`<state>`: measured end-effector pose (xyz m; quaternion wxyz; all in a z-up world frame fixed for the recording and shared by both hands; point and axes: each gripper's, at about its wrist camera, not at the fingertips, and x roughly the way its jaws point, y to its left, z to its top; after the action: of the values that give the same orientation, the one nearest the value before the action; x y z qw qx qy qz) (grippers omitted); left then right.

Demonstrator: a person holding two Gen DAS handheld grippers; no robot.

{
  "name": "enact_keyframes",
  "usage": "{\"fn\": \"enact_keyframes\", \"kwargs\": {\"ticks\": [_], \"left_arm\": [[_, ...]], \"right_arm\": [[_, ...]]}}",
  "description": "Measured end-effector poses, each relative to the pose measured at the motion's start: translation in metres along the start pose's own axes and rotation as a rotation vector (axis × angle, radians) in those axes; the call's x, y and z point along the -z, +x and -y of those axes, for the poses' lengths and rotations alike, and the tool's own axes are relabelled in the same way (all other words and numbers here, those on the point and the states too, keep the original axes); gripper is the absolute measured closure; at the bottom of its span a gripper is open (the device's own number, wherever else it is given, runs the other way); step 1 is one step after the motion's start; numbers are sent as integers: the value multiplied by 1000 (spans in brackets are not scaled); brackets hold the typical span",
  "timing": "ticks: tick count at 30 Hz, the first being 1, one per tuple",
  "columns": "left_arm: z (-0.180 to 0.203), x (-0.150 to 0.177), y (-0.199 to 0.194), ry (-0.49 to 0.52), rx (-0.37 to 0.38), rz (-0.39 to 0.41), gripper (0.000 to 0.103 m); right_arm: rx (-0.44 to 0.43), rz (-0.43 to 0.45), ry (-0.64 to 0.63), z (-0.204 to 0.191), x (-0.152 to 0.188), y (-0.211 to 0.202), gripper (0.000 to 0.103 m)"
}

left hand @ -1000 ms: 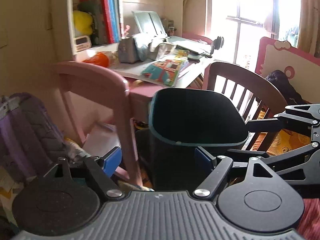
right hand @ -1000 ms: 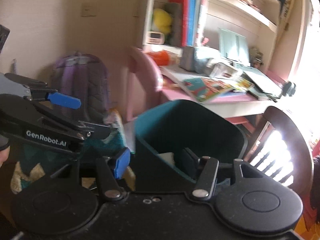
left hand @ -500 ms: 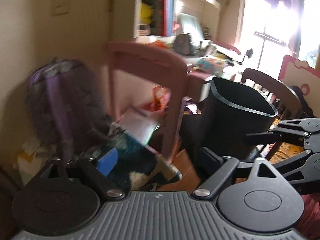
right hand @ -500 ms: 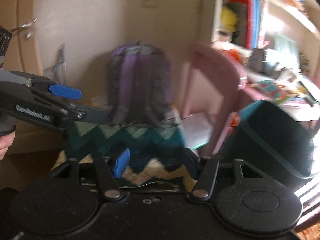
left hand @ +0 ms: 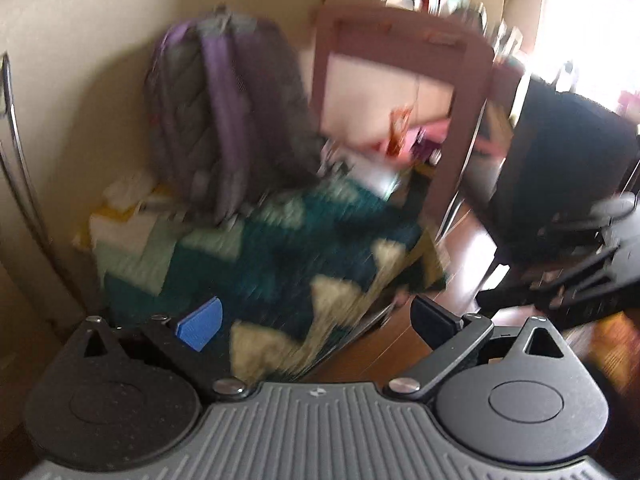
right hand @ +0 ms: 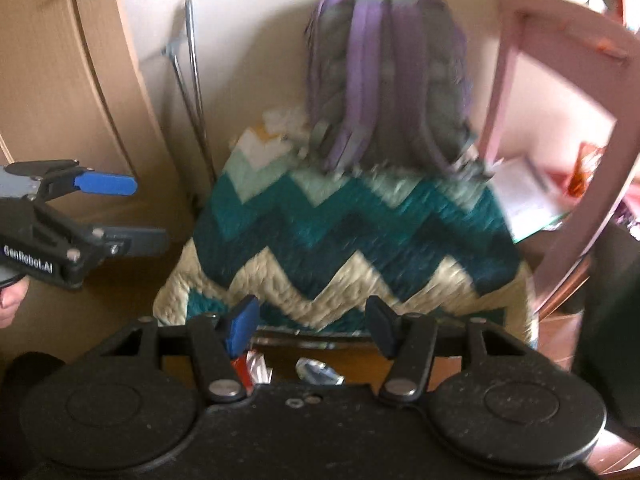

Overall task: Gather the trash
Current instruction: 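Lower both tools back toward the trash on the floor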

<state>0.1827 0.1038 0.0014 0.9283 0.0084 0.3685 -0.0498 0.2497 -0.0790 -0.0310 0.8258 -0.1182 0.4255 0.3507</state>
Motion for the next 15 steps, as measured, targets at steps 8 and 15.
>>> {"fn": "enact_keyframes", "kwargs": {"ticks": [8, 15], "left_arm": [[-32, 94, 79, 173, 13, -157, 2], [-24, 164, 151, 327, 93, -279, 2]], "right_arm": [[31, -144, 2, -9, 32, 114, 45], [57, -259, -86, -7, 68, 215, 45]]}}
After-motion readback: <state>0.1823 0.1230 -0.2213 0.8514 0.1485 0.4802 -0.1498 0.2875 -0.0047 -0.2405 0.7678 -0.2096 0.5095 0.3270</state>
